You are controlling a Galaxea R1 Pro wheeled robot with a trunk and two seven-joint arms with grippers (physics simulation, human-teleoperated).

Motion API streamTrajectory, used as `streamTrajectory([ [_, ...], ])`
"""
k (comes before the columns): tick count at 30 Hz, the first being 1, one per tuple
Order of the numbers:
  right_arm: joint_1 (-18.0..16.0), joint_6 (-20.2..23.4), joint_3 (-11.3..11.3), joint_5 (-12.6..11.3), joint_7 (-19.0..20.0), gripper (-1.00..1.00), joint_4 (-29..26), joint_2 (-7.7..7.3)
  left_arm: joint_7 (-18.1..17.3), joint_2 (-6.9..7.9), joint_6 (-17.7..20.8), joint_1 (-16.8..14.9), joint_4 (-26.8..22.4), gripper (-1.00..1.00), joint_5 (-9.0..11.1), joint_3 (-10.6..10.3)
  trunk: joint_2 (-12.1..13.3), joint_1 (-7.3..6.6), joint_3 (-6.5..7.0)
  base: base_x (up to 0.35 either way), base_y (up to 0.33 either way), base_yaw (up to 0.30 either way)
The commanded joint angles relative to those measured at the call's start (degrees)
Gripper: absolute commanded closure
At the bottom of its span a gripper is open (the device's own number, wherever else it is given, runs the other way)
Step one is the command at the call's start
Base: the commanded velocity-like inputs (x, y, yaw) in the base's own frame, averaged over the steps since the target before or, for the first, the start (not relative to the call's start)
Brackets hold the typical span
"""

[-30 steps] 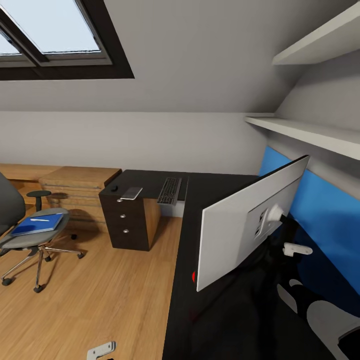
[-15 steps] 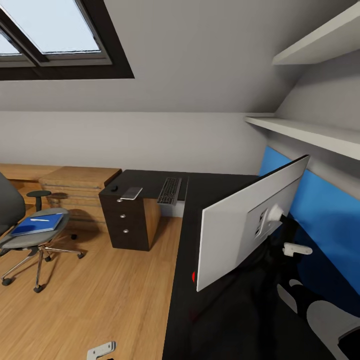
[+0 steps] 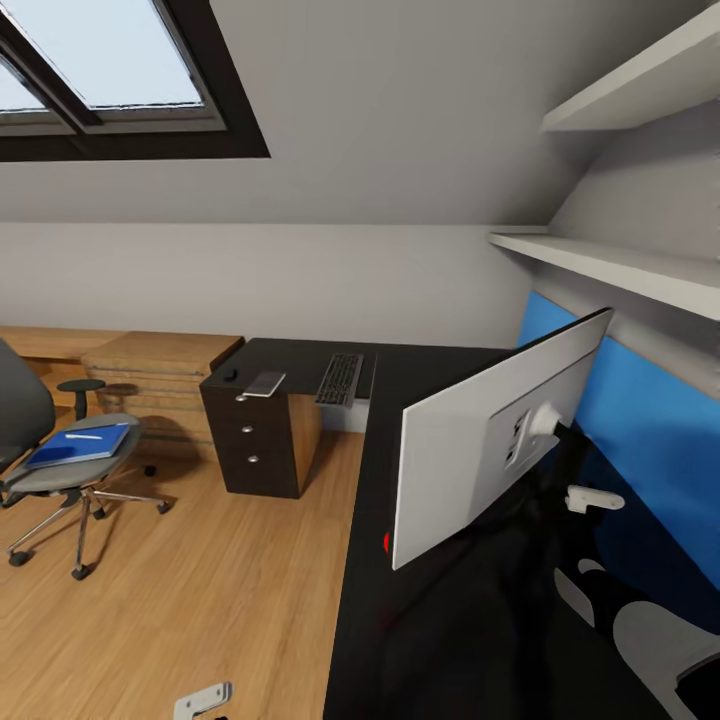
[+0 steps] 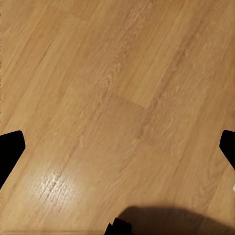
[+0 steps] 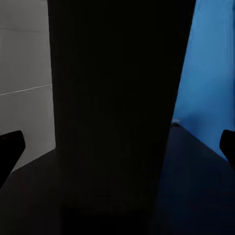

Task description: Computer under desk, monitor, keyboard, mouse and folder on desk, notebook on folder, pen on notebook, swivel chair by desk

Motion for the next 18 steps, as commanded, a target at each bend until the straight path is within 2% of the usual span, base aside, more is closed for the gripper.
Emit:
streamTrajectory([
  [1,-0.1,-0.1,0.5,-0.1,-0.5,-1.0,0.0,-0.03,0.5,0.09,0.2,0.0,-0.1,-1.0,0.2,-0.4,0.0,-0.01,-0.07,-0.067,0.0,0.0],
  [15,-0.1,-0.1,0.5,-0.1,-0.5,-1.0,0.0,-0.02,0.5,0.09,0.3,0.0,-0.1,-1.0,0.2,-0.4,0.0,-0.01,-0.07,-0.014,0.0,0.0],
  [18,0.0,-0.1,0.5,-0.1,-0.5,-1.0,0.0,-0.03,0.5,0.09,0.3,0.0,-0.1,-1.0,0.2,-0.4,0.0,-0.01,-0.07,-0.134,0.0,0.0],
])
